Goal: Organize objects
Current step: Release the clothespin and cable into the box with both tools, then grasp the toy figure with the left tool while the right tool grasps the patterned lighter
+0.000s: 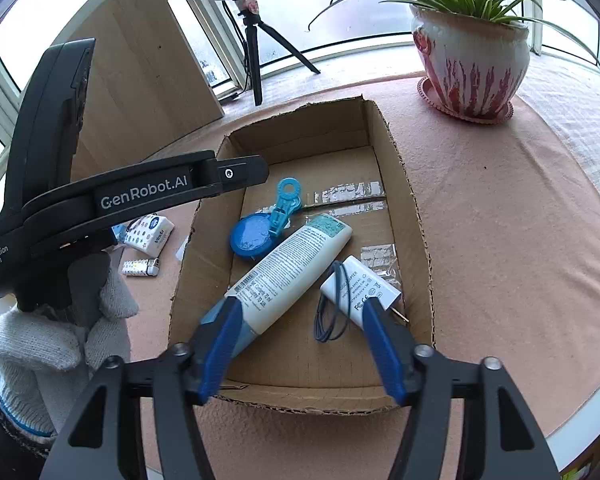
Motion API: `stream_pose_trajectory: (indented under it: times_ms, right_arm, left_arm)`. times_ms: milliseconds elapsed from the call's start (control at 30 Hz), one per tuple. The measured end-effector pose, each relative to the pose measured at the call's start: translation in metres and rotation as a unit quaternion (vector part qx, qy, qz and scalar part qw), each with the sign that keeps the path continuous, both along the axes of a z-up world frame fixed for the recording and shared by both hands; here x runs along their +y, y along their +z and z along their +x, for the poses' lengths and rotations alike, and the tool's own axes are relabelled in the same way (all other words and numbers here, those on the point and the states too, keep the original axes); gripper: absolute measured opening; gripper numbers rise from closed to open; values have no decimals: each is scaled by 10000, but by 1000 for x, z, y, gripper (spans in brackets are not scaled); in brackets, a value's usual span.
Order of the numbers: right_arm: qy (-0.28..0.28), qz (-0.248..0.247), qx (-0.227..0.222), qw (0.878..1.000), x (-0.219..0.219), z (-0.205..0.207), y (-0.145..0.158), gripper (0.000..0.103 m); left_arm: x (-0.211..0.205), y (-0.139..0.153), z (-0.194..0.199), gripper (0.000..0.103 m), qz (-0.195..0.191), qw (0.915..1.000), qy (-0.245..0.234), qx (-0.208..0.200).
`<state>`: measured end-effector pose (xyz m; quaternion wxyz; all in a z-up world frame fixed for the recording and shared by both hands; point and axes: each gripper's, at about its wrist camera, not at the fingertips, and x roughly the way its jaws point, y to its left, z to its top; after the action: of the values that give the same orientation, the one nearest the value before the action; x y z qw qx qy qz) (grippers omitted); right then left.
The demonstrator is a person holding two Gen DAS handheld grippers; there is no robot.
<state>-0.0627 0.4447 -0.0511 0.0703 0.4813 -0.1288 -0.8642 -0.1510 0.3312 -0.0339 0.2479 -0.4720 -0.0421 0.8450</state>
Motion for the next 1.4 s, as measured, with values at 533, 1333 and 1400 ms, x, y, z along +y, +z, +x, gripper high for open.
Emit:
stream_pose_trajectory:
  times_ms: [533,1333,1400]
  right_arm:
    - [164,38,73,9998,-28,-5,8,66]
    - [1364,-60,-77,9906,-164,-33,5,66]
    - [1518,-92,-142,9883,-178,-39,1,66]
  left_arm:
    - [-99,11,22,60,4,9980,630,-25]
    - [-351,-17,24,60,-58,9664,2538,-404]
    - [-365,-23,23,60,-52,9636,2633,-465]
